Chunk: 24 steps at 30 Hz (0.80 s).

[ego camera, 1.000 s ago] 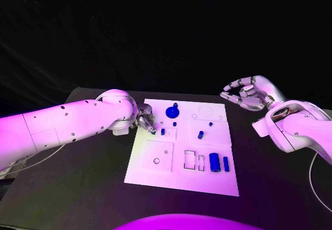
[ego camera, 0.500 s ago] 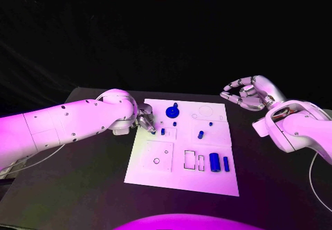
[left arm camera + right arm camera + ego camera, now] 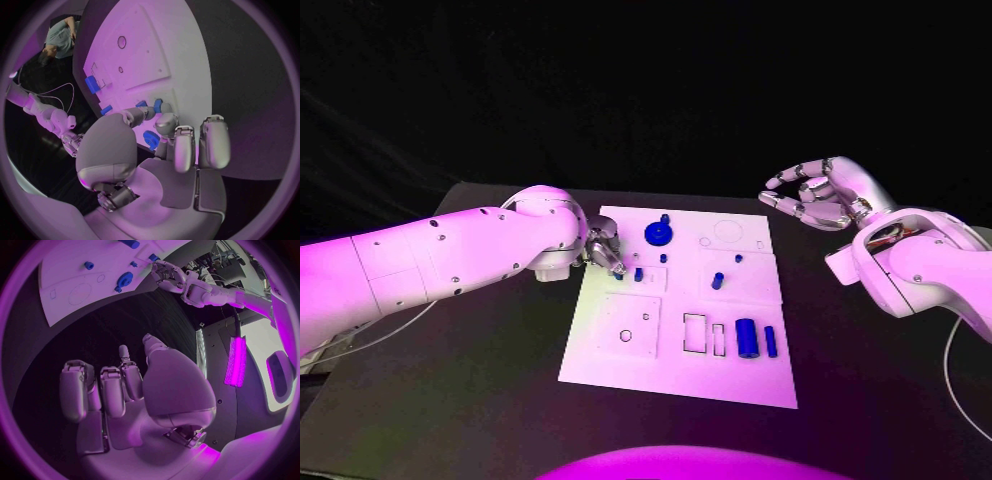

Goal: Assemble the parts on the task board

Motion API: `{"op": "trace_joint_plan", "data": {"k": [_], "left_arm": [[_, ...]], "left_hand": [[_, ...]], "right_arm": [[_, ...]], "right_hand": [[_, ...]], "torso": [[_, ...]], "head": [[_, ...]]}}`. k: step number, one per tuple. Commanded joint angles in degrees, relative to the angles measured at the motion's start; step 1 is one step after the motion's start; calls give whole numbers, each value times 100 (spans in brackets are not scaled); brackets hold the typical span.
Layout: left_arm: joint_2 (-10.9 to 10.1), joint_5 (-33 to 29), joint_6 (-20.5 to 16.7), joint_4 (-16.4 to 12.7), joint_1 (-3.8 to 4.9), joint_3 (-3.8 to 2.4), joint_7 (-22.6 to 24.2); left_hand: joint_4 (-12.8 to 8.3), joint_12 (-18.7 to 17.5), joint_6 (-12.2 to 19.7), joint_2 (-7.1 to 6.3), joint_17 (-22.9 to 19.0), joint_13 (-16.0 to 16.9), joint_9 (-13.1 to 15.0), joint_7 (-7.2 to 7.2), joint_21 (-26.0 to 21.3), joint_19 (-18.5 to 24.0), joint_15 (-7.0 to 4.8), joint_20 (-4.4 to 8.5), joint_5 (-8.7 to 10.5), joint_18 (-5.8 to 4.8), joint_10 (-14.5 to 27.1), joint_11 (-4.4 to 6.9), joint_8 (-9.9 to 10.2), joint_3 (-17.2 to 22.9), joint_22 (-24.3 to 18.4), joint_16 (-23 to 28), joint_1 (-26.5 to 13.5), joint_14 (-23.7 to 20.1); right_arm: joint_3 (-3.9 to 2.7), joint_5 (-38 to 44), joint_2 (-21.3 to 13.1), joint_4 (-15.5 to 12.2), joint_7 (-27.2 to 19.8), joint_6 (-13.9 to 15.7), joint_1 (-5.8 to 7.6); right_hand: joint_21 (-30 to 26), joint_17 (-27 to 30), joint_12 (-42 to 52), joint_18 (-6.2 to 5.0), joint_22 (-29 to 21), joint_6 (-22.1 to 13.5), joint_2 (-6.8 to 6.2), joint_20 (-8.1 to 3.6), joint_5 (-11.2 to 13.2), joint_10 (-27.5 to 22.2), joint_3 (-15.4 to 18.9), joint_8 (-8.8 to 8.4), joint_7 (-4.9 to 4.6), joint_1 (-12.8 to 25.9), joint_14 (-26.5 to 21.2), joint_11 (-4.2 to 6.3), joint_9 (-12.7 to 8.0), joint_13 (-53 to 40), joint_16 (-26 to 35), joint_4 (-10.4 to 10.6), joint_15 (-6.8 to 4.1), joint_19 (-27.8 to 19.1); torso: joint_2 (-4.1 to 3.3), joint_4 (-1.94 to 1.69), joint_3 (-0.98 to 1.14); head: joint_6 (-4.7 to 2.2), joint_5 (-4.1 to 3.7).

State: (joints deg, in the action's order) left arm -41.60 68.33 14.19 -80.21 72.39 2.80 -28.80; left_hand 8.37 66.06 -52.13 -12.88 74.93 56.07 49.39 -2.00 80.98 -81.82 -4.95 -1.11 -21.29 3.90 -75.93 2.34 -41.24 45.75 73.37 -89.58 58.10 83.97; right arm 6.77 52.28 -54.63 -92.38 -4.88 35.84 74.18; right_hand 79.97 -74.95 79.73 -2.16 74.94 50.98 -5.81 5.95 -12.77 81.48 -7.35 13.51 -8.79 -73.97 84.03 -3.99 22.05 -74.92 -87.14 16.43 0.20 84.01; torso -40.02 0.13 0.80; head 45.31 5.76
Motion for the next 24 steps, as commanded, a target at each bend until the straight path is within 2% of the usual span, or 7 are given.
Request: {"op": "trace_joint_plan", "data": {"k": [1, 14, 24], "left_arm": [[30, -92, 128, -1, -10, 7, -2], [51, -111, 137, 65, -10, 8, -14], [49, -104, 185, 125, -9, 9, -20]], "left_hand": [[128, 30, -83, 35, 1491, 11, -36, 57, 9, -36, -62, 25, 9, -29, -42, 13, 17, -234, -3, -33, -84, 598], [280, 27, -113, 58, 1494, 8, -67, 61, 5, -40, -66, 32, 2, -31, -33, 16, 43, -485, 0, -35, -149, 599], [470, 26, -145, 20, 1491, 8, -99, 58, -6, -42, -64, 32, 4, -30, -26, 13, 69, -871, -4, -33, -207, 598]], "right_arm": [[-1, 24, -3, -10, -45, -37, -3], [-1, 24, -10, -15, -46, -28, -3], [-1, 24, -12, -16, -45, -28, -3]], "right_hand": [[-36, -594, -30, -41, 765, -56, 11, -25, -26, -19, 39, 24, 3, 51, 395, 1, 10, -514, 21, 11, -47, 83], [-39, -591, -35, -41, 763, -59, 11, -26, -26, -23, 43, 27, 4, 56, 394, 1, 10, -510, 22, 12, -47, 82], [-50, -584, -43, -44, 756, -65, 13, -27, -25, -29, 54, 32, 3, 77, 392, 1, 11, -503, 26, 19, -47, 77]], "torso": [[1, 1, -2], [0, -2, -3], [2, 0, -5]], "head": [[0, -7], [3, -9], [-1, -14]]}}
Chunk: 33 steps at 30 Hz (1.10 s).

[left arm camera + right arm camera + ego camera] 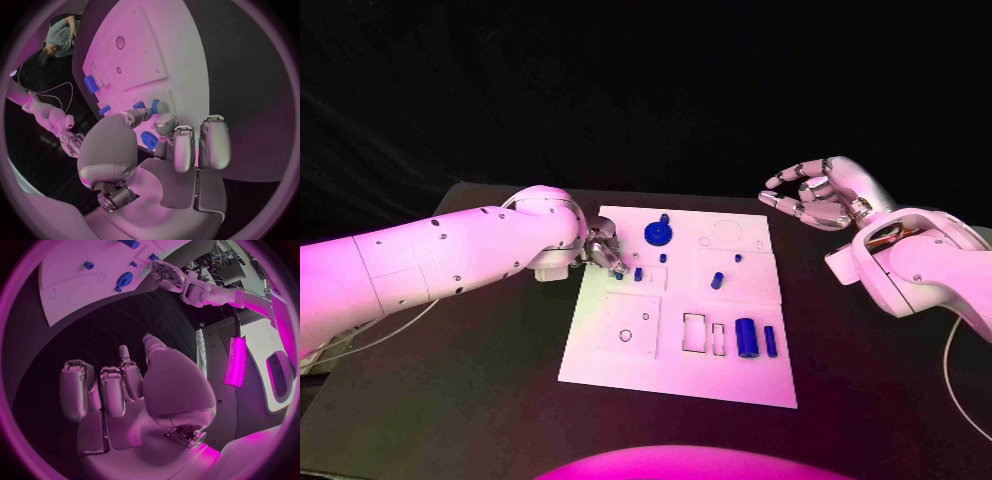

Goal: Assemble the parts on the task board

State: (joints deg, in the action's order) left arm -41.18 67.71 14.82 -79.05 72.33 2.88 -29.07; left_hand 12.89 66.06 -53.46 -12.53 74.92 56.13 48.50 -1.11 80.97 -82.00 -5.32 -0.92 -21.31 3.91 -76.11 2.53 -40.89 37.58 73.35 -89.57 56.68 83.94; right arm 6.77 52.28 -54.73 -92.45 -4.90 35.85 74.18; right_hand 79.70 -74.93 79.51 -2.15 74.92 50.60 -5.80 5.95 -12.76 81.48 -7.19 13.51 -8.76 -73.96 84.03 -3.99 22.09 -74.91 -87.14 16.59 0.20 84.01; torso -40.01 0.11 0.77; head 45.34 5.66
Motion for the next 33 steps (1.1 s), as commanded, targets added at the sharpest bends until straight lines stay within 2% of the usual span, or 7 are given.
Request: {"op": "trace_joint_plan", "data": {"k": [1, 10, 18, 24, 27, 30, 33], "left_arm": [[4, -42, 125, 11, -3, 1, 7], [-35, -41, 45, -23, -3, -13, 14], [-91, -67, -178, -90, -1, -39, 35], [-126, -142, -565, -153, 2, -102, 85], [-157, -307, -931, -189, 5, -148, 216], [-183, -483, -1337, -216, 11, -177, 420], [-191, -608, -1669, -228, 13, -188, 713]], "left_hand": [[49, 28, -17, -17, 1489, 4, -14, -32, -7, -24, -27, 12, 6, -31, -8, -7, 37, -107, -4, -32, -73, 600], [353, 33, -49, -42, 1481, 15, -46, -42, -20, -24, -20, 8, 7, -29, -7, -16, 66, -601, -11, -27, -168, 598], [385, 9, -52, -17, 1439, -13, -65, -49, -35, -19, -16, 5, 14, -25, 12, -22, 89, -911, -29, -2, -292, 585], [388, -52, -15, 21, 1386, -90, -82, -56, -55, -9, -13, 4, 35, -19, 58, -28, 124, -1057, -56, 30, -372, 569], [389, -301, 137, 80, 1254, -391, -135, -113, -163, 72, 20, -16, 23, 15, 253, -75, 240, -1172, -226, 112, -386, 528], [385, -729, 271, 91, 1038, -910, -203, -187, -388, 236, 77, -62, 16, 83, 581, -144, 361, -1288, -567, 256, -335, 457], [382, -1498, 640, 115, 705, -1785, -328, -366, -814, 526, 206, -142, -32, 196, 1238, -303, 604, -1359, -1163, 504, -64, 334]], "right_arm": [[-1, 25, -2, -9, -42, -28, -3], [-1, 24, -6, -12, -43, -27, -3], [-1, 24, -5, -10, -49, -22, -3], [-1, 23, -3, -6, -51, -20, -3], [-1, 23, -1, -2, -52, -18, -3], [-1, 21, -3, 0, -51, -16, -3], [-1, 20, -6, -2, -51, -14, -3]], "right_hand": [[-27, -578, -20, -44, 756, -30, 13, -27, -24, -27, 43, 34, 0, 86, 391, 1, 8, -505, 29, 5, -48, 76], [-31, -577, -25, -45, 754, -33, 16, -27, -24, -32, 50, 37, 0, 101, 391, 0, 9, -500, 30, 8, -48, 75], [-35, -577, -25, -46, 751, -37, 19, -27, -23, -31, 56, 39, 0, 116, 391, 0, 9, -500, 30, 9, -48, 74], [-35, -577, -25, -46, 751, -37, 19, -27, -23, -31, 56, 39, 0, 116, 391, 0, 9, -500, 30, 9, -48, 74], [-38, -572, -28, -46, 749, -39, 23, -27, -24, -34, 61, 41, 0, 126, 389, 0, 10, -497, 33, 10, -48, 73], [-38, -572, -28, -46, 749, -39, 23, -27, -24, -34, 61, 41, 0, 126, 389, 0, 10, -497, 33, 10, -48, 73], [-44, -577, -27, -48, 746, -41, 29, -27, -25, -32, 63, 44, 0, 136, 391, 0, 10, -498, 31, 12, -48, 71]], "torso": [[-2, 3, -2], [-1, 4, -3], [-1, 0, -5], [-3, 2, -3], [-5, 7, -3], [1, 3, -1], [0, -3, -1]], "head": [[-7, -4], [-15, -14], [-24, -29], [-32, -31], [-48, -28], [-48, -42], [-56, -52]]}}
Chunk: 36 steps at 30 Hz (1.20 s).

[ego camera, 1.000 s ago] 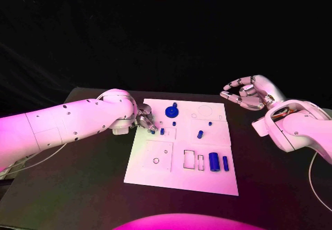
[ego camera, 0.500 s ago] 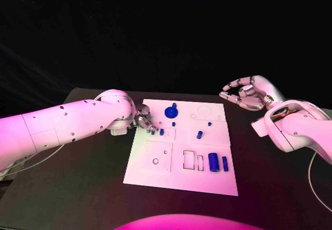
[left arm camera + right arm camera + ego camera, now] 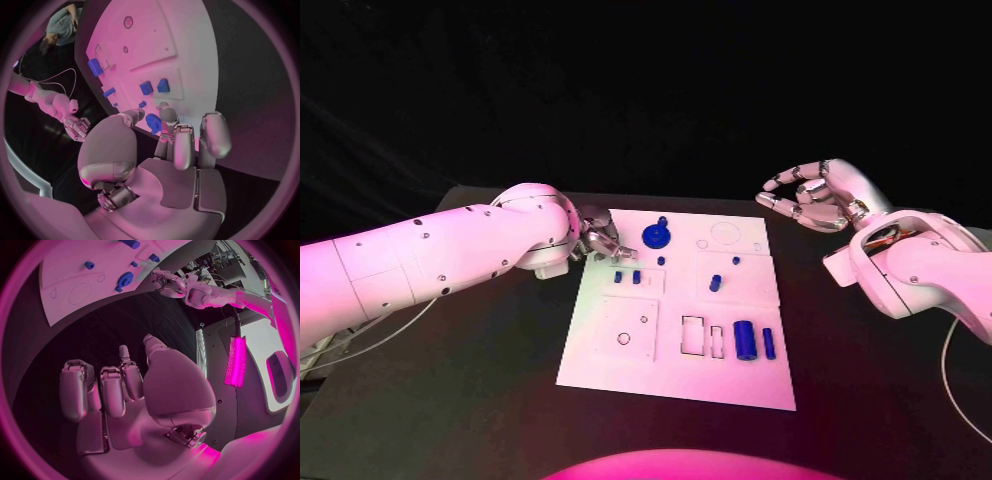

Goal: Assemble the parts on the task board

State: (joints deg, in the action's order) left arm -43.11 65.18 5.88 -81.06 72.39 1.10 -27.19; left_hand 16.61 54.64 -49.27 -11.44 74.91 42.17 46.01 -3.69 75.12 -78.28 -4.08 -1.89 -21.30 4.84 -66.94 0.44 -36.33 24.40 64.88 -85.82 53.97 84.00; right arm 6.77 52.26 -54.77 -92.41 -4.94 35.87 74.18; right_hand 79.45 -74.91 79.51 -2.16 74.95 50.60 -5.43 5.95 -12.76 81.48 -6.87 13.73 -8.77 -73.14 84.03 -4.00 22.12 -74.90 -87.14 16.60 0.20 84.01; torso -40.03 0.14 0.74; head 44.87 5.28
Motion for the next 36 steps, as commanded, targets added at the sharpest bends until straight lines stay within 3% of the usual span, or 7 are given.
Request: {"op": "trace_joint_plan", "data": {"k": [1, 3, 7, 10, 17, 26, 36], "left_arm": [[4, -395, -897, -31, 8, -13, 677], [22, -418, -1130, -35, 8, -10, 1030], [83, -236, -1542, -52, 3, 42, 1825], [157, 123, -1838, -44, -11, 101, 2409], [349, 1173, -2058, 99, -125, 188, 3063], [629, 2066, -1728, 366, -233, 236, 2986], [843, 2493, -1089, 617, -271, 247, 2674]], "left_hand": [[4, -414, 332, -5, 468, -426, -138, -171, -489, 338, 140, -79, -35, 172, 430, -155, 232, -48, -677, 310, 349, 226], [-8, -640, 694, -72, -678, -567, -293, -389, -1722, 1163, 305, -214, -31, 441, 884, -343, 437, -63, -2247, 1292, 801, -375], [-163, -989, 963, -191, -1515, -868, -550, -557, -2527, 1541, 472, -373, -25, 558, 1475, -524, 610, 43, -3079, 2049, 1745, -930], [-422, -1405, 1086, -234, -1956, -1257, -830, -577, -2744, 1596, 517, -423, -8, 566, 1814, -580, 776, 290, -3211, 2435, 2413, -1303], [-626, -2018, 1053, -376, -2458, -1920, -1289, -588, -2721, 1632, 538, -450, 24, 560, 1943, -622, 966, 406, -3170, 2697, 2695, -1606], [-563, -2268, 1027, -438, -1487, -2350, -1629, -585, -1426, 770, 547, -445, 59, 343, 1926, -631, 1051, 248, -1716, 1477, 2566, -659], [-573, -2339, 852, -423, -1345, -2510, -1783, -587, -1063, 608, 554, -458, 59, 280, 1945, -642, 1065, 225, -1297, 1230, 2613, -510]], "right_arm": [[-1, 21, -3, -7, -46, -15, -3], [-1, 21, -5, -7, -45, -14, -3], [-1, 21, -6, -7, -47, -14, -3], [-1, 21, -5, -5, -48, -19, -3], [-1, 20, -5, -5, -47, -30, -3], [-1, 20, 7, -1, -51, -38, -3], [-1, 19, 22, 8, -55, -42, -6]], "right_hand": [[-13, -582, -28, -46, 747, -42, -5, -27, -26, -33, 33, 22, 0, 58, 392, 0, 7, -498, 30, 11, -48, 74], [-12, -583, -27, -45, 748, -42, -4, -28, -27, -33, 33, 23, 0, 58, 392, 1, 8, -499, 30, 11, -48, 74], [-27, -566, -33, -49, 737, -43, 0, -28, -29, -37, 32, 24, 0, 59, 388, 1, 8, -493, 36, 9, -48, 67], [-34, -560, -37, -51, 733, -44, 5, -28, -33, -41, 30, 26, 1, 55, 387, 2, 8, -489, 39, 3, -48, 64], [-44, -562, -42, -53, 726, -45, 8, -28, -36, -45, 29, 28, 1, 52, 387, 2, 9, -485, 38, 0, -48, 60], [-44, -562, -42, -53, 726, -45, 8, -28, -36, -45, 29, 28, 1, 52, 387, 2, 9, -485, 38, 0, -48, 60], [-44, -562, -42, -53, 726, -45, 8, -28, -36, -45, 29, 28, 1, 52, 387, 2, 9, -485, 38, 0, -48, 60]], "torso": [[3, -6, 3], [3, -7, 3], [3, -8, 1], [-4, -2, -3], [4, -2, 0], [-5, -1, -3], [-4, 3, 2]], "head": [[-9, -16], [-10, -31], [-22, -60], [-32, -83], [-54, -122], [-63, -151], [-59, -162]]}}
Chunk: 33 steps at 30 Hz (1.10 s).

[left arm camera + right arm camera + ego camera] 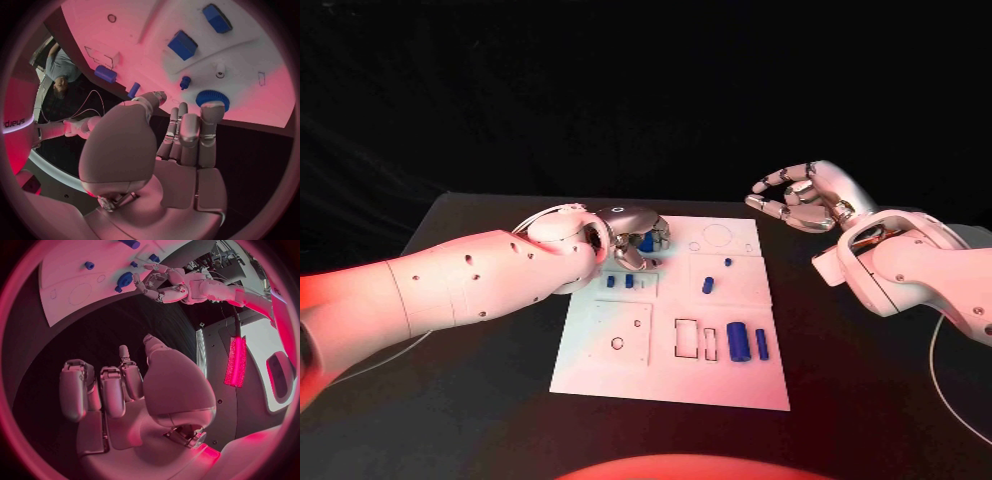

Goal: Assemble the parts on the task board

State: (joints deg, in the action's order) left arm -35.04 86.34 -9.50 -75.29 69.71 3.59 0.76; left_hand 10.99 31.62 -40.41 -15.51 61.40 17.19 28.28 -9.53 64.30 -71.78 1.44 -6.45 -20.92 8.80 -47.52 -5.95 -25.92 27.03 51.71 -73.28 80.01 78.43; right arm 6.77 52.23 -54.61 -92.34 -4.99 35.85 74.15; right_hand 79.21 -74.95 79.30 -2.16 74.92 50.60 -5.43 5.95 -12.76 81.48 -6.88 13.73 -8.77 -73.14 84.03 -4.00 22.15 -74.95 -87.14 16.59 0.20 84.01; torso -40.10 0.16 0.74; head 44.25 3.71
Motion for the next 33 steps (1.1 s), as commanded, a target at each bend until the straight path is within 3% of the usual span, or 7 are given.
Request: {"op": "trace_joint_plan", "data": {"k": [1, 17, 33], "left_arm": [[51, 396, 496, 64, -4, -2, -144], [225, 532, 747, 266, -14, 1, -432], [316, 542, 800, 355, -34, 1, -488]], "left_hand": [[-16, -36, -62, -9, 21, -25, -29, 7, 62, -62, -1, -3, 18, -125, -16, 2, 30, -28, 72, -47, 22, 60], [-60, -38, -345, 57, 78, -178, -230, 39, 375, -184, -29, -4, 16, -180, -262, 36, 111, 119, 445, -215, 106, 155], [-201, -56, -608, 234, 71, -301, -391, 65, 564, -247, -73, 11, 95, -213, -521, 86, 194, 359, 665, -301, 254, 218]], "right_arm": [[-1, 23, 7, 1, -51, -41, -4], [-1, 23, 17, -2, -52, -44, -7], [-1, 23, 22, -8, -51, -51, -7]], "right_hand": [[-19, -559, -20, -53, 729, -45, 8, -28, -36, -45, 29, 28, 1, 52, 387, 2, 6, -480, 38, 0, -48, 60], [-20, -569, -16, -53, 730, -52, 18, -29, -46, -41, 27, 38, 2, 40, 390, 3, 8, -484, 36, -9, -49, 61], [-20, -569, -16, -53, 730, -52, 18, -29, -46, -41, 27, 38, 2, 40, 390, 3, 8, -484, 36, -9, -49, 61]], "torso": [[4, -3, 3], [0, -2, 3], [7, -9, 6]], "head": [[6, -8], [-4, -15], [29, -25]]}}
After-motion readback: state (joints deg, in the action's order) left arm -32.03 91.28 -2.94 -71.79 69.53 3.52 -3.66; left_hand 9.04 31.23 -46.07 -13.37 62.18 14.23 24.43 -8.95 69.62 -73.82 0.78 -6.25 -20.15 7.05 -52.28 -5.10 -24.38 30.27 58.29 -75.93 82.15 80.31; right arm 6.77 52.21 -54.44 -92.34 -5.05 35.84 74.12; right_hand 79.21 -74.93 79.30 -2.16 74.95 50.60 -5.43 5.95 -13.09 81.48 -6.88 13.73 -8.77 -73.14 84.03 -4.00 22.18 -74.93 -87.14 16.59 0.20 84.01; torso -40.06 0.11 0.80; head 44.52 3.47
